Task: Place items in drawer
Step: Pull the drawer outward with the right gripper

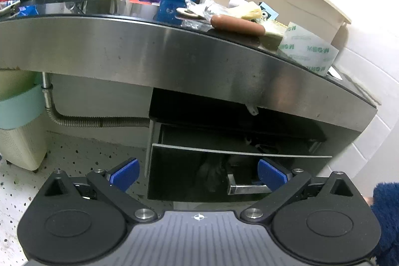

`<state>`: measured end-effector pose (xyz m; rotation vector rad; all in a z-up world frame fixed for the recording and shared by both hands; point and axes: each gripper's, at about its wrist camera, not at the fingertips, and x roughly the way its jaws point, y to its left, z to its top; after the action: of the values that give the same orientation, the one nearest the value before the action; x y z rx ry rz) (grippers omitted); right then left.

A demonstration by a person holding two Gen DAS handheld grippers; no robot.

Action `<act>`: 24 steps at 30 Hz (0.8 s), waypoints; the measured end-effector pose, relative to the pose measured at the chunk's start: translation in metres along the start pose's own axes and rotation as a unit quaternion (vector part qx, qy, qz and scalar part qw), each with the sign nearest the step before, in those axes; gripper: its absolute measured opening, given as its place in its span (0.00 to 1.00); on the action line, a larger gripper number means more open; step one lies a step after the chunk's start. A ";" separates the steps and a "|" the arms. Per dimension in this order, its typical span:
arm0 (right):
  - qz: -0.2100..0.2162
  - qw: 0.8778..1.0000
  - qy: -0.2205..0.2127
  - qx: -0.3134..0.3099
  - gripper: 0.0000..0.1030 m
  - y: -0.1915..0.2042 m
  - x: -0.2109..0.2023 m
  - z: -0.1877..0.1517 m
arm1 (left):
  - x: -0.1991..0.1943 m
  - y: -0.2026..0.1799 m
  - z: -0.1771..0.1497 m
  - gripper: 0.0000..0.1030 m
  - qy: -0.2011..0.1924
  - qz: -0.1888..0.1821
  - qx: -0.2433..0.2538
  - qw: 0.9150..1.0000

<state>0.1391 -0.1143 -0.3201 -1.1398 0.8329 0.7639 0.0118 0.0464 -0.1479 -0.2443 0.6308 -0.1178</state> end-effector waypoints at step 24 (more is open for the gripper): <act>-0.074 0.799 -0.167 0.572 0.92 -0.067 -0.049 -0.040 | -0.008 -0.001 0.001 0.99 -0.033 0.011 -0.004 0.999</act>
<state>0.1656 -0.1735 -0.2553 0.0390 0.6967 0.1920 0.0058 0.0475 -0.1423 -0.2470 0.5686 -0.0857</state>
